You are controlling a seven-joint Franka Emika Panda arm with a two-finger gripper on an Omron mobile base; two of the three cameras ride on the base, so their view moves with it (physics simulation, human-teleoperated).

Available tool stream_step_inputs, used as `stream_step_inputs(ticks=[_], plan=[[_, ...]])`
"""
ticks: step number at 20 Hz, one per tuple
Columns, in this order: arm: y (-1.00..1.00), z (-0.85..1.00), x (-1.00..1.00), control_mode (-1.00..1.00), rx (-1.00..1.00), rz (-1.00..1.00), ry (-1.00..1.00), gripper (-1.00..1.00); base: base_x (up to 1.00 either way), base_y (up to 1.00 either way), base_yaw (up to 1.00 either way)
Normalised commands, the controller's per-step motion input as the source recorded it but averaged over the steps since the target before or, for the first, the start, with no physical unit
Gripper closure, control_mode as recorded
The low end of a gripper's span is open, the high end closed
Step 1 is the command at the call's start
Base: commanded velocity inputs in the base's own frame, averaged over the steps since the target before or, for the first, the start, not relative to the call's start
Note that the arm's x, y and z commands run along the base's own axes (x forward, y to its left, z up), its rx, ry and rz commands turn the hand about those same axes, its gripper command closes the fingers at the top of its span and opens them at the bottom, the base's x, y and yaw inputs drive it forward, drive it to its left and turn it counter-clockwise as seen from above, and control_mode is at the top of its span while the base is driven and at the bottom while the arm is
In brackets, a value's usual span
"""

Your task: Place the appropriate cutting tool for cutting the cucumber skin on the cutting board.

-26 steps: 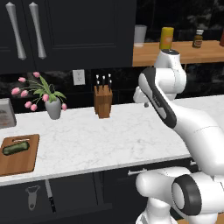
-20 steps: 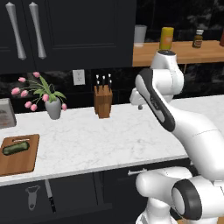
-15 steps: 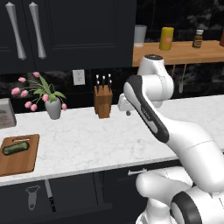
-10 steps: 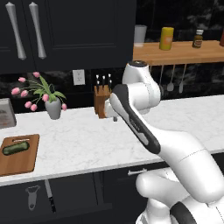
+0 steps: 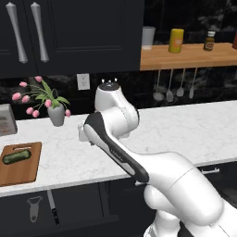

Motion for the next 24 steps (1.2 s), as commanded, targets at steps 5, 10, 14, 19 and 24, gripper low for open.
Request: stream_step_inputs(ticks=[5, 10, 14, 19, 24], plan=[[0.87, -0.25, -0.06, -1.0, 0.0, -0.01, 0.0, -1.0, 0.0, 0.0, 0.0], [0.62, -0.19, 0.0, -1.0, 0.0, 0.0, 0.0, -1.0, 0.0, 0.0, 0.0], [0.44, -0.19, 0.0, -1.0, 0.0, 0.0, 0.0, -1.0, 0.0, 0.0, 0.0], [0.71, -0.38, 0.0, -1.0, 0.0, 0.0, 0.01, -1.0, 0.0, 0.0, 0.0], [0.84, -0.42, 0.0, -1.0, 0.0, 0.0, 0.11, -1.0, 0.0, 0.0, 0.0]])
